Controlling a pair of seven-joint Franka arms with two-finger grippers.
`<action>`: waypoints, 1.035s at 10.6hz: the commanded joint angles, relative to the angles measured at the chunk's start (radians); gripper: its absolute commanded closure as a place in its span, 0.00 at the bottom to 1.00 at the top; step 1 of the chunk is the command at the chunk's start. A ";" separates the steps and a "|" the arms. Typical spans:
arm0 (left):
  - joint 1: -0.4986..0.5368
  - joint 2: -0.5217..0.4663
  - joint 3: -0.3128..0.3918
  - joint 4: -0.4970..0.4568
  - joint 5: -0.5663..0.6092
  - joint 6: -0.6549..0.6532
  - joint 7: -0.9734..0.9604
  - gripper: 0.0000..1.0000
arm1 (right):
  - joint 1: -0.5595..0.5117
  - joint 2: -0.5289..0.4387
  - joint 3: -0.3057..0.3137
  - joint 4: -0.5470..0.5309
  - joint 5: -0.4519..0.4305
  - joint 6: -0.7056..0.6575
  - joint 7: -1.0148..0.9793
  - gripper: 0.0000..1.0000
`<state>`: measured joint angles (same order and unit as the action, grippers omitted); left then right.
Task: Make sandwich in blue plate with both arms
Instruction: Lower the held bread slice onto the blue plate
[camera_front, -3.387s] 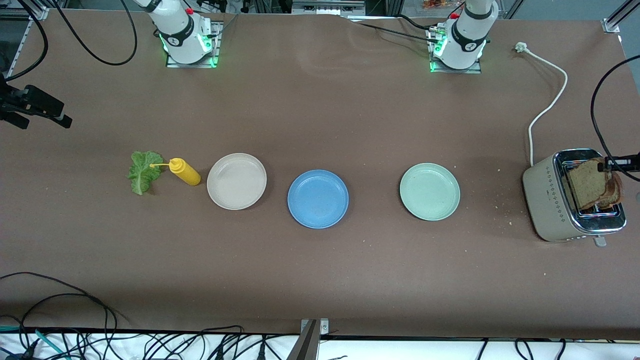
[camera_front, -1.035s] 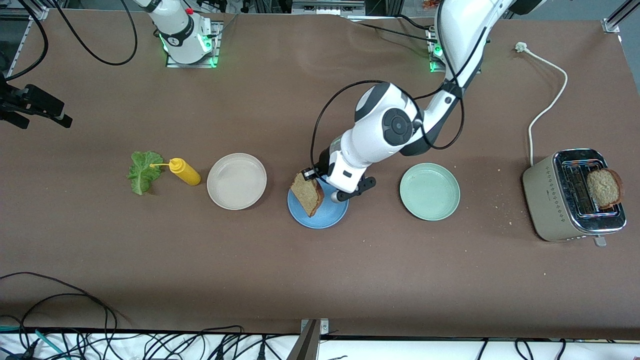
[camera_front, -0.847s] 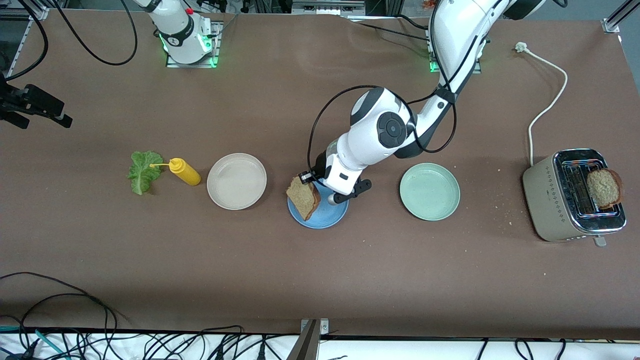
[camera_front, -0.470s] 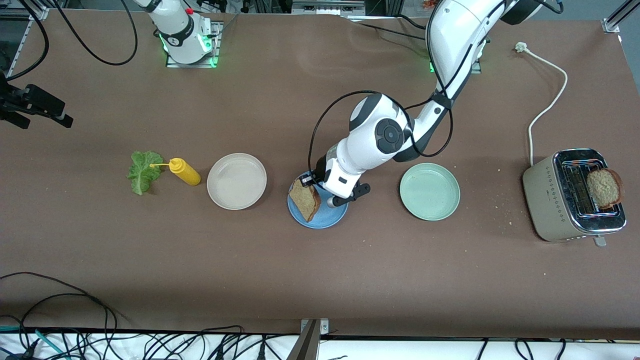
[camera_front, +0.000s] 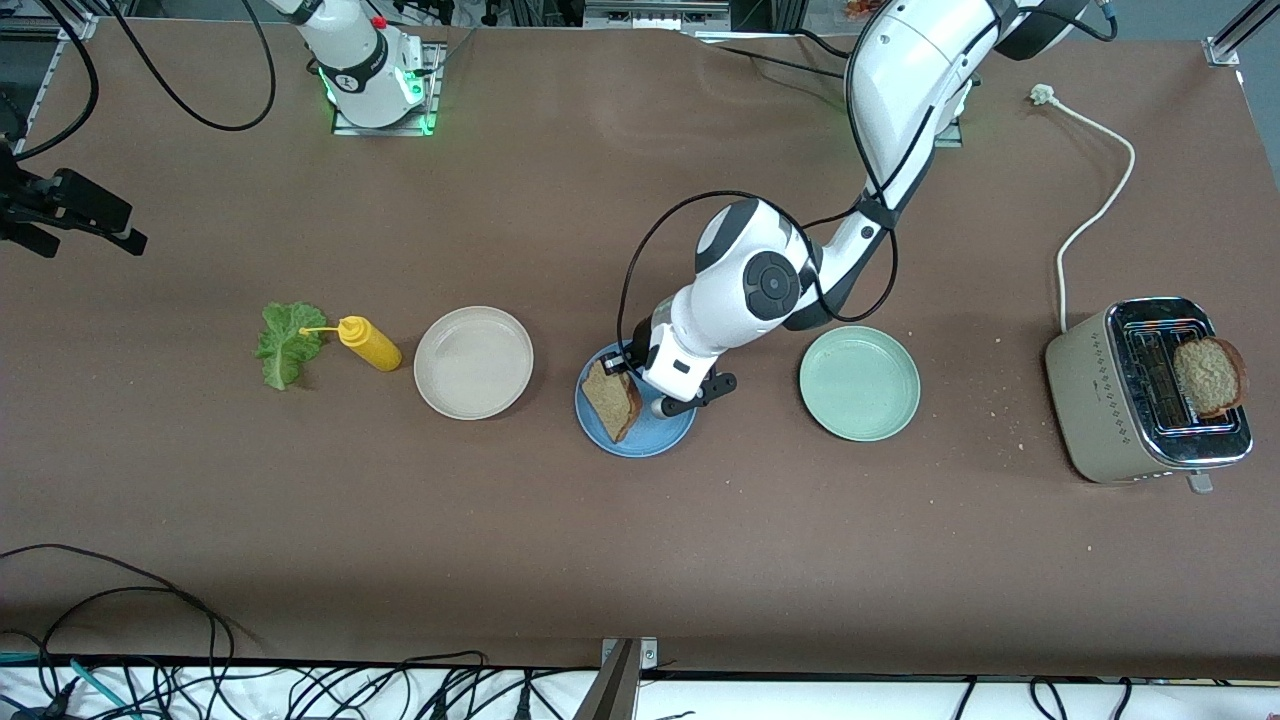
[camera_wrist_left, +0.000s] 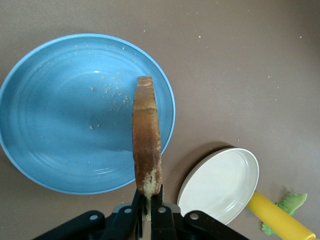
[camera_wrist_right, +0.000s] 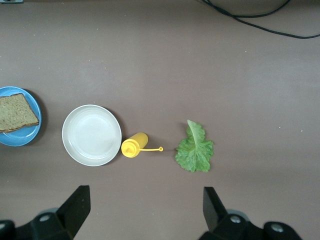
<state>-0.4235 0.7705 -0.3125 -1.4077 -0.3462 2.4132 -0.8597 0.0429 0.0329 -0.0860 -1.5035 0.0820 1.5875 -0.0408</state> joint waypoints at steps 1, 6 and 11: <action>-0.014 0.016 0.010 0.024 -0.020 0.006 0.039 1.00 | 0.000 -0.004 0.005 0.014 -0.016 -0.014 0.001 0.00; -0.011 0.018 0.016 0.015 -0.016 -0.003 0.042 1.00 | 0.002 -0.002 0.005 0.014 -0.013 -0.014 0.001 0.00; -0.003 0.016 0.042 0.012 -0.016 -0.130 0.056 0.73 | 0.002 0.001 0.003 0.014 -0.013 -0.008 0.007 0.00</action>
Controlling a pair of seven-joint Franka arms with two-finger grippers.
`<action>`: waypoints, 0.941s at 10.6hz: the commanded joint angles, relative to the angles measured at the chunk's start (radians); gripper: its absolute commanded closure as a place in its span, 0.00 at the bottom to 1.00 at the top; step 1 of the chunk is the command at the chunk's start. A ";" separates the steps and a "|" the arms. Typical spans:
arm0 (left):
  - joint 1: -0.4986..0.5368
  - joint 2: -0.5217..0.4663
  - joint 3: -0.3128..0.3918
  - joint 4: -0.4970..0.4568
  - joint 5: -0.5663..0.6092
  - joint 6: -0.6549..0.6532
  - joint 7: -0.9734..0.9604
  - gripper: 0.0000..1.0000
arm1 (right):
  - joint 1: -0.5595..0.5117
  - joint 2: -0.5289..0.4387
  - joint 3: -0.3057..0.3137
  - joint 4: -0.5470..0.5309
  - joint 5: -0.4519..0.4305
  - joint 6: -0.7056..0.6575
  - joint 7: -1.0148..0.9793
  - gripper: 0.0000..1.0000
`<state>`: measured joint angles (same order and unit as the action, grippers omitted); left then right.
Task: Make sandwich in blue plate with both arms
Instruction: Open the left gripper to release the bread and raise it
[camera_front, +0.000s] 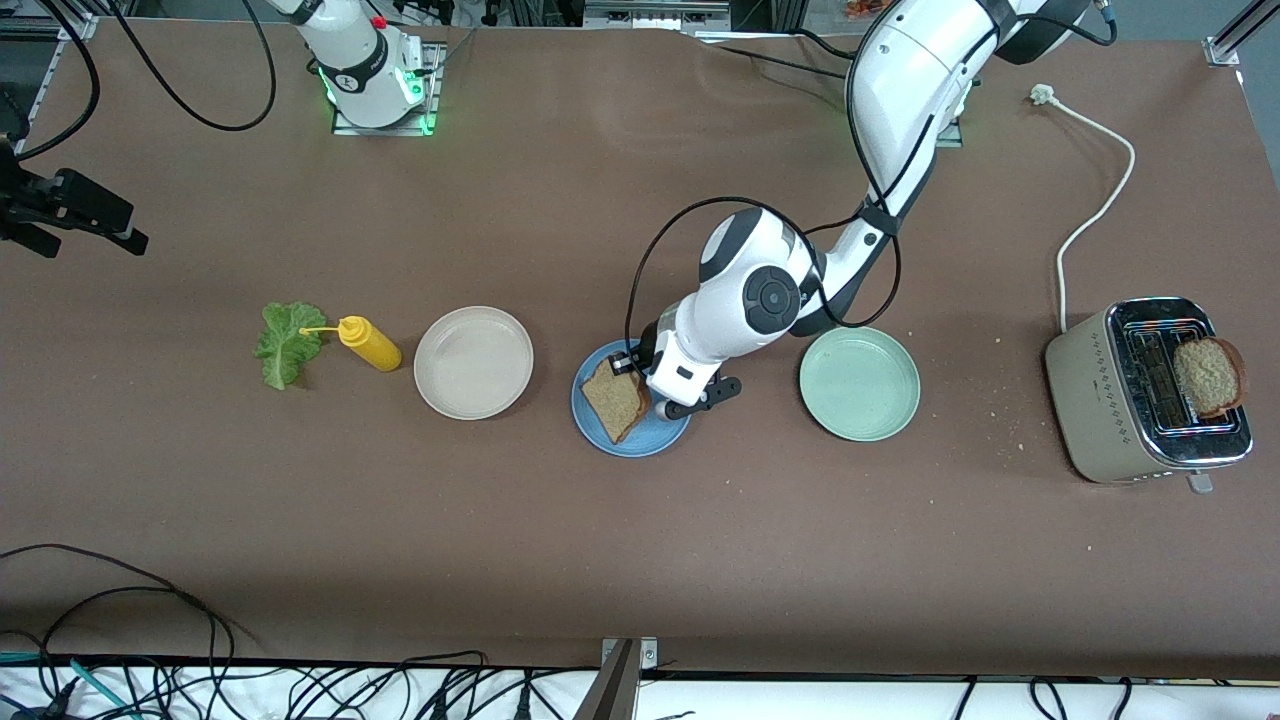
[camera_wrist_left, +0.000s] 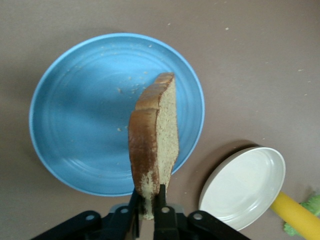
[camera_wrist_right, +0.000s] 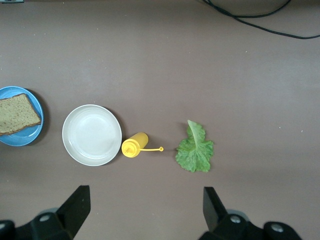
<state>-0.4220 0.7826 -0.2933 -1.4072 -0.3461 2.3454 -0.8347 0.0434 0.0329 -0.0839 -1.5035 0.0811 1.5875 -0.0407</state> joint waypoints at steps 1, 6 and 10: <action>-0.004 0.004 0.029 0.011 -0.016 -0.075 0.032 0.66 | 0.001 0.001 0.001 0.014 -0.014 -0.007 0.007 0.00; 0.011 0.001 0.046 0.013 0.045 -0.135 0.045 0.00 | 0.001 -0.001 0.001 0.014 -0.012 -0.009 0.005 0.00; 0.055 -0.034 0.048 0.024 0.070 -0.195 0.043 0.00 | 0.000 0.001 0.000 0.014 -0.015 -0.007 0.009 0.00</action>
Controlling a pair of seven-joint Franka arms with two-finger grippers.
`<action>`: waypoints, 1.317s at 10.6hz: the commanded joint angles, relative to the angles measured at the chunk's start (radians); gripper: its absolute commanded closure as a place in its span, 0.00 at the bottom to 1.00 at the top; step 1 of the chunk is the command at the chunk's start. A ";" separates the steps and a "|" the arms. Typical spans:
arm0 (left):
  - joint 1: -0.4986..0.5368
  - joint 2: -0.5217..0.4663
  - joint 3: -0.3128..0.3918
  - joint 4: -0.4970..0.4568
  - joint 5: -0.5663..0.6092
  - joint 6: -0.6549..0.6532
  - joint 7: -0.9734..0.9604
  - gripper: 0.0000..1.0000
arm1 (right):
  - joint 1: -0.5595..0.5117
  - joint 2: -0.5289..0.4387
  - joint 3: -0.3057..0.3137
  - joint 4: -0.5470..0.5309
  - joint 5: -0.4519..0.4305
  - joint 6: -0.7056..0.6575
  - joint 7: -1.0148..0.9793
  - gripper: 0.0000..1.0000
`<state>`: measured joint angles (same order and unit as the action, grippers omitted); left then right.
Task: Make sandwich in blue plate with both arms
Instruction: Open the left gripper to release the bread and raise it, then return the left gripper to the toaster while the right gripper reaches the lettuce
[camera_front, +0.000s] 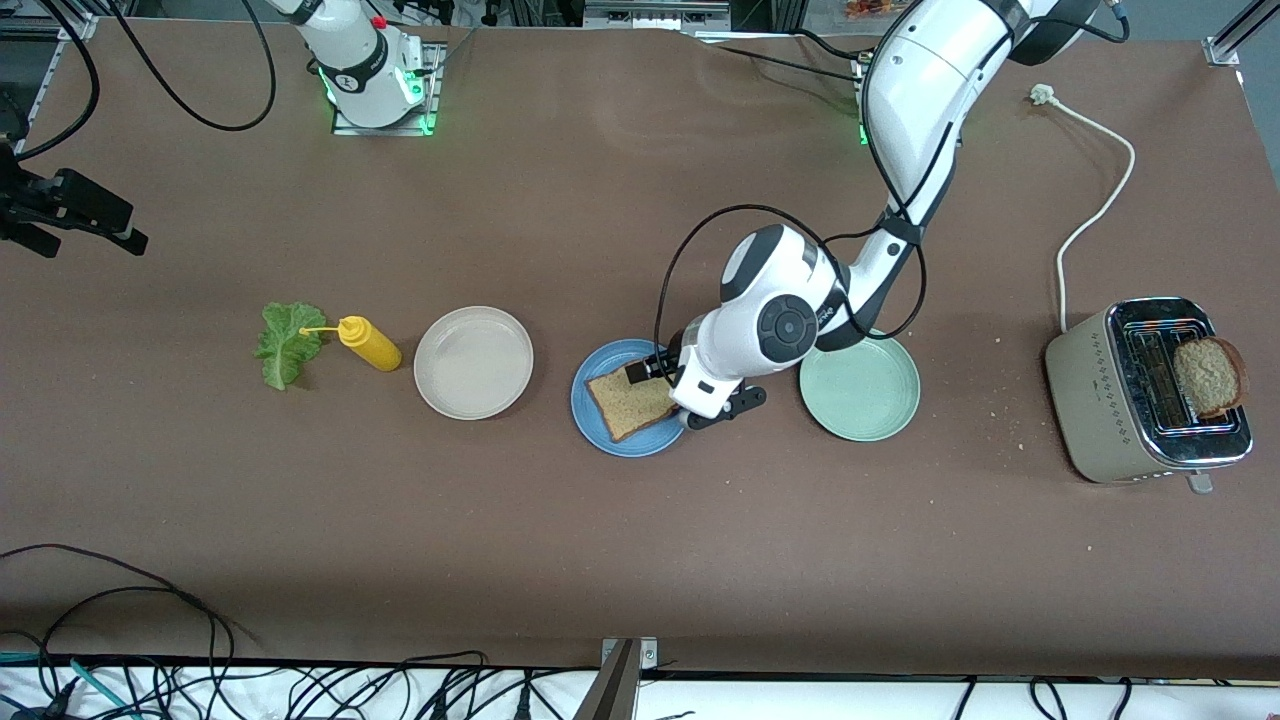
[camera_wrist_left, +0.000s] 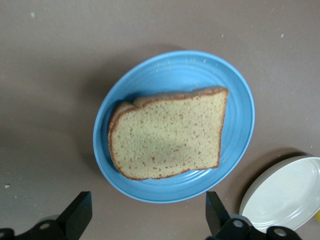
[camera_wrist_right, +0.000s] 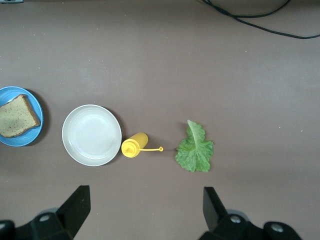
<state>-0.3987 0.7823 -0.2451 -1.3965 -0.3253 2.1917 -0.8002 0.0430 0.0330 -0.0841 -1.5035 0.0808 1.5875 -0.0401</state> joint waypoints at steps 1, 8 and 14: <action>0.050 -0.055 0.000 0.014 0.089 -0.064 0.009 0.00 | 0.000 0.001 0.000 0.014 -0.013 -0.008 0.006 0.00; 0.247 -0.262 -0.002 0.016 0.244 -0.351 0.130 0.00 | 0.002 0.002 0.001 0.014 -0.010 -0.008 0.008 0.00; 0.397 -0.374 -0.002 0.016 0.380 -0.509 0.288 0.00 | 0.011 0.016 0.000 0.013 -0.013 -0.009 0.008 0.00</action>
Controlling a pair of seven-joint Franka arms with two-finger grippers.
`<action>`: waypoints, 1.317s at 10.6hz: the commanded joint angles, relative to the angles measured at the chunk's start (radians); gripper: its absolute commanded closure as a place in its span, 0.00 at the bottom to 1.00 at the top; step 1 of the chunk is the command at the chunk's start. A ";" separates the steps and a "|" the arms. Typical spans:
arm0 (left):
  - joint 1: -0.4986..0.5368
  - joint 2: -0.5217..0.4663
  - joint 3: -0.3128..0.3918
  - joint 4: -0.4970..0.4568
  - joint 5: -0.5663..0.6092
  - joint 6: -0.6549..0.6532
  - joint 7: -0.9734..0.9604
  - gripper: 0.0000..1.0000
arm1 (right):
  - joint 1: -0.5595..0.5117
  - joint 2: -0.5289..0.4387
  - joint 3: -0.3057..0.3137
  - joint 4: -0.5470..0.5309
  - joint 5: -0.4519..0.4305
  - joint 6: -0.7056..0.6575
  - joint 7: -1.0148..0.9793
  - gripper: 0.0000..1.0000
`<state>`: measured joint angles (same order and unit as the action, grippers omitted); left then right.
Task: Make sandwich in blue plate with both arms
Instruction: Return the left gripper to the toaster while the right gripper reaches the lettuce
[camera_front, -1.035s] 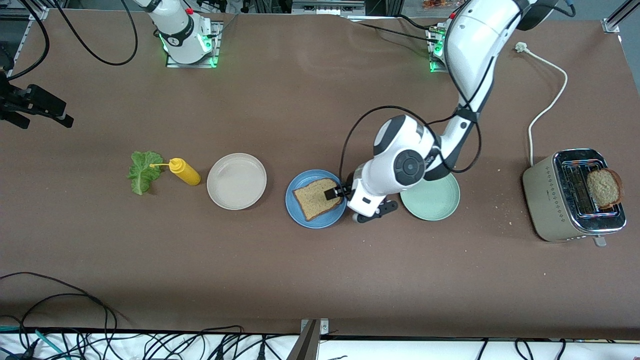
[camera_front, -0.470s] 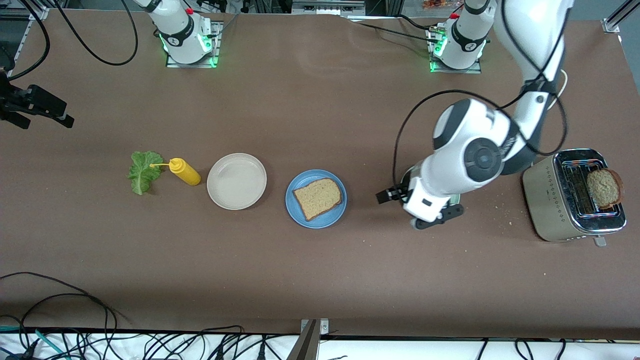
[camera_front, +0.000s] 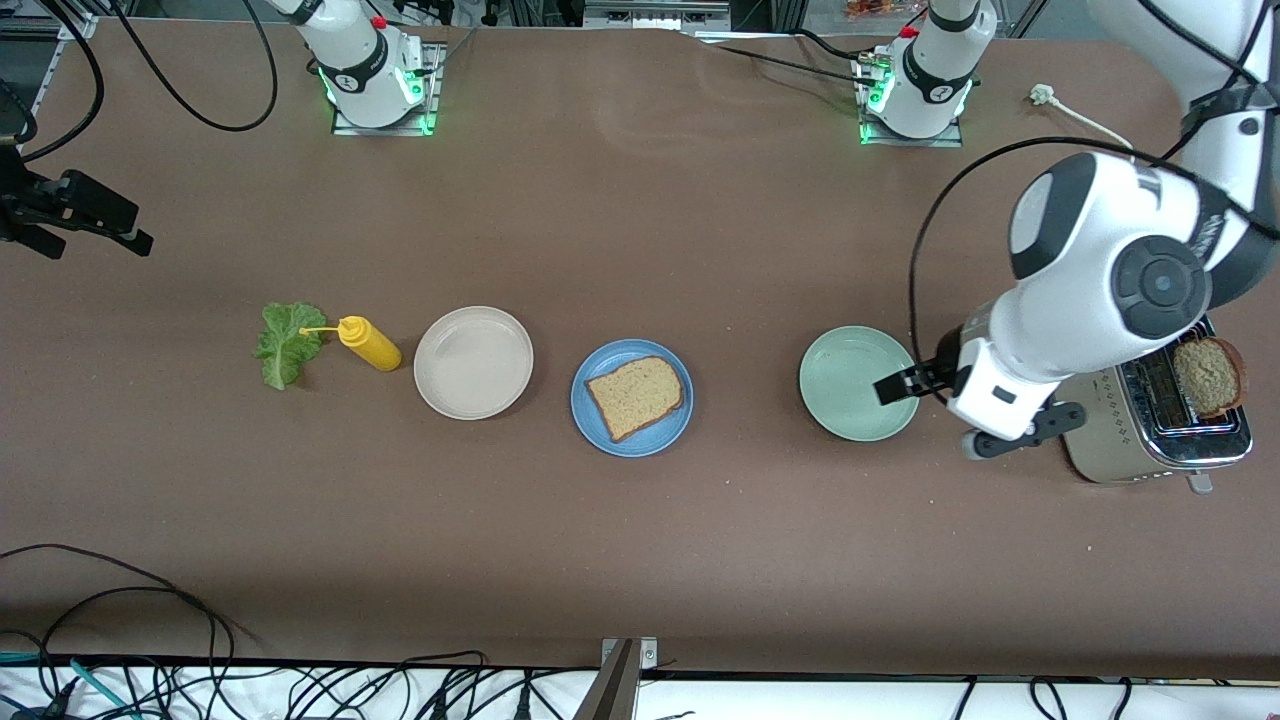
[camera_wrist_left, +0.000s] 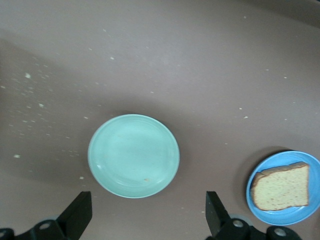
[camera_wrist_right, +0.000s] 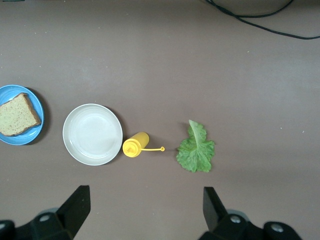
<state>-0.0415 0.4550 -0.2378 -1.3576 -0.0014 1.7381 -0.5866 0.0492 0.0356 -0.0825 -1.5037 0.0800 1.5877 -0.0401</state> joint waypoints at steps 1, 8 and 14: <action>0.060 -0.059 -0.008 -0.023 0.067 -0.075 0.105 0.00 | 0.004 0.016 0.000 0.013 -0.011 -0.012 0.008 0.00; 0.180 -0.108 -0.008 -0.025 0.097 -0.133 0.304 0.00 | 0.046 0.038 -0.002 0.002 -0.023 -0.009 0.009 0.00; 0.319 -0.125 -0.009 -0.018 0.095 -0.144 0.556 0.00 | 0.037 0.087 -0.013 -0.010 -0.088 -0.014 0.011 0.00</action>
<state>0.2423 0.3592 -0.2355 -1.3591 0.0705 1.6042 -0.1045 0.0887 0.0953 -0.0849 -1.5062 0.0341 1.5850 -0.0388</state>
